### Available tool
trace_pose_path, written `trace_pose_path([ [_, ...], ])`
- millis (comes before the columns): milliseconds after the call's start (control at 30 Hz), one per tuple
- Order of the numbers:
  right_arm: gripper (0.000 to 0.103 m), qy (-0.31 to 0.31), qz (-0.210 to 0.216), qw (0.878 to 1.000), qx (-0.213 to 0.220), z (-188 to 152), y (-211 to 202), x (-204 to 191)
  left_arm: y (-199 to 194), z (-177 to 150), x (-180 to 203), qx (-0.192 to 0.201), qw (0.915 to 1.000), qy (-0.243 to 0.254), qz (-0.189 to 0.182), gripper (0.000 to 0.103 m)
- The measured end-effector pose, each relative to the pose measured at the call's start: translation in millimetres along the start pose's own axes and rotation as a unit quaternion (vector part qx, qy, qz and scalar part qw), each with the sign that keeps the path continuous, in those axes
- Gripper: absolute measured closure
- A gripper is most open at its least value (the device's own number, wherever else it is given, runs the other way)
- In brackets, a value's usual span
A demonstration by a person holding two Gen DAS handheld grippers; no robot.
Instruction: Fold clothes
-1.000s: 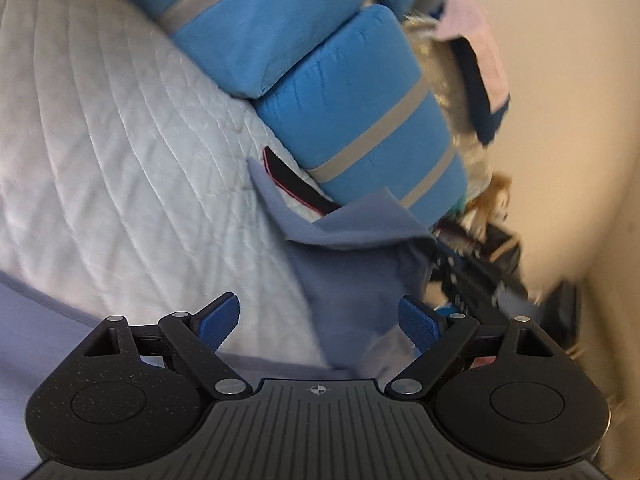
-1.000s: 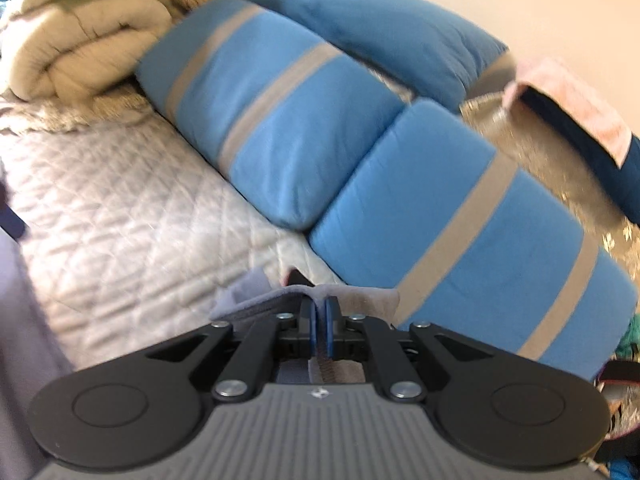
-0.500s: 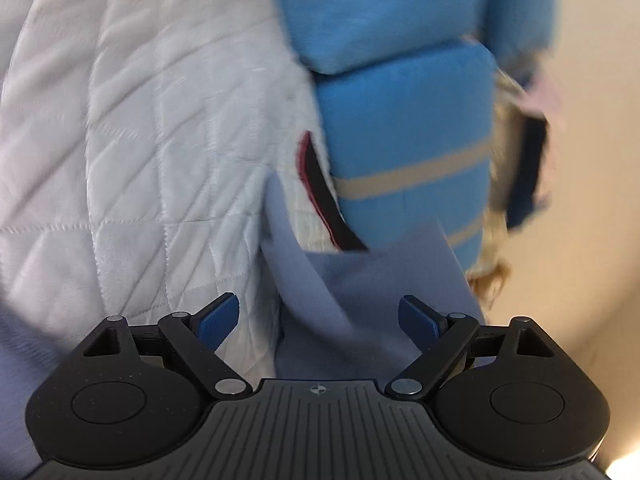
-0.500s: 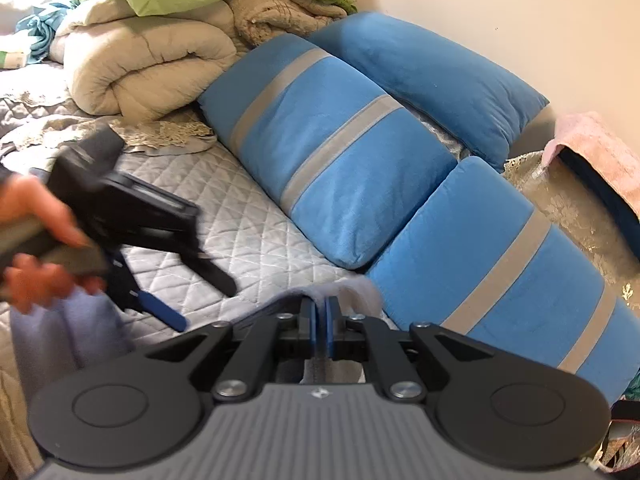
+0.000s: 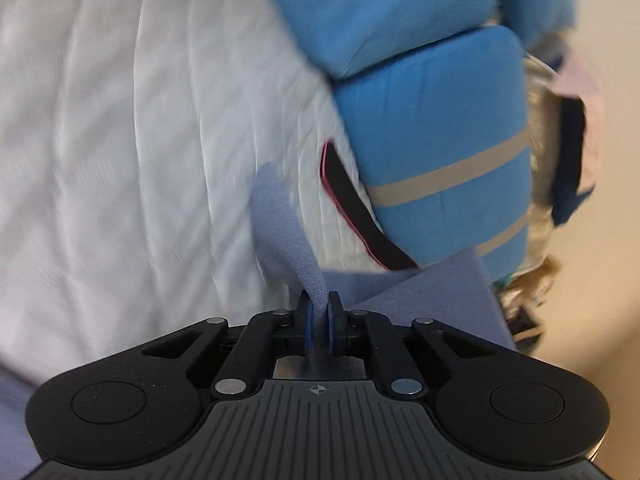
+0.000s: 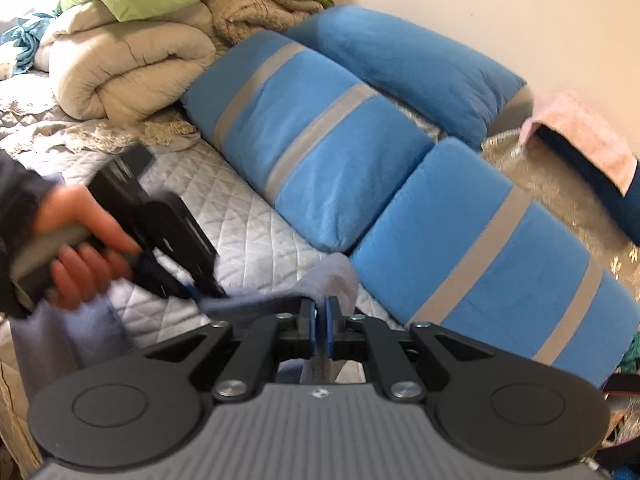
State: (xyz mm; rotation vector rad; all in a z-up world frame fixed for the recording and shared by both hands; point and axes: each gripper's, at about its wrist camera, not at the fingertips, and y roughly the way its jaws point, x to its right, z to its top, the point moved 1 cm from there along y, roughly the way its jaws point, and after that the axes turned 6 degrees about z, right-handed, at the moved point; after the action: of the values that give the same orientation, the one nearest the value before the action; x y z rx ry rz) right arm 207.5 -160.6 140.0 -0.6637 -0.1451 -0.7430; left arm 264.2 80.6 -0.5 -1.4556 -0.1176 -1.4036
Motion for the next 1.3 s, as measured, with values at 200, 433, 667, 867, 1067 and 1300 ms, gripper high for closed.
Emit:
trace_pose_path([
  [200, 0.087, 0.031, 0.031, 0.998, -0.042, -21, 26, -9, -75, -9, 56, 0.122, 0.9438, 0.275, 0.136, 0.097],
  [433, 0.024, 0.086, 0.124, 0.988, -0.038, -35, 24, -35, -86, -81, 86, 0.157, 0.7601, 0.593, 0.213, 0.097],
  [667, 0.022, 0.105, 0.085, 0.99, -0.043, -53, -6, -23, -52, -171, 49, 0.083, 0.6015, 0.765, 0.216, 0.091],
  [867, 0.021, 0.127, 0.069, 0.989, -0.044, -69, -32, -17, -61, -175, 40, 0.053, 0.6508, 0.739, 0.166, 0.039],
  [1067, 0.02, 0.146, 0.068, 0.986, -0.042, -82, -49, -26, -79, -134, 49, 0.035, 0.7751, 0.625, 0.089, 0.029],
  [1300, 0.02, 0.155, 0.072, 0.984, -0.046, -92, -51, -37, -51, -87, 36, -0.06, 0.8671, 0.492, 0.053, 0.029],
])
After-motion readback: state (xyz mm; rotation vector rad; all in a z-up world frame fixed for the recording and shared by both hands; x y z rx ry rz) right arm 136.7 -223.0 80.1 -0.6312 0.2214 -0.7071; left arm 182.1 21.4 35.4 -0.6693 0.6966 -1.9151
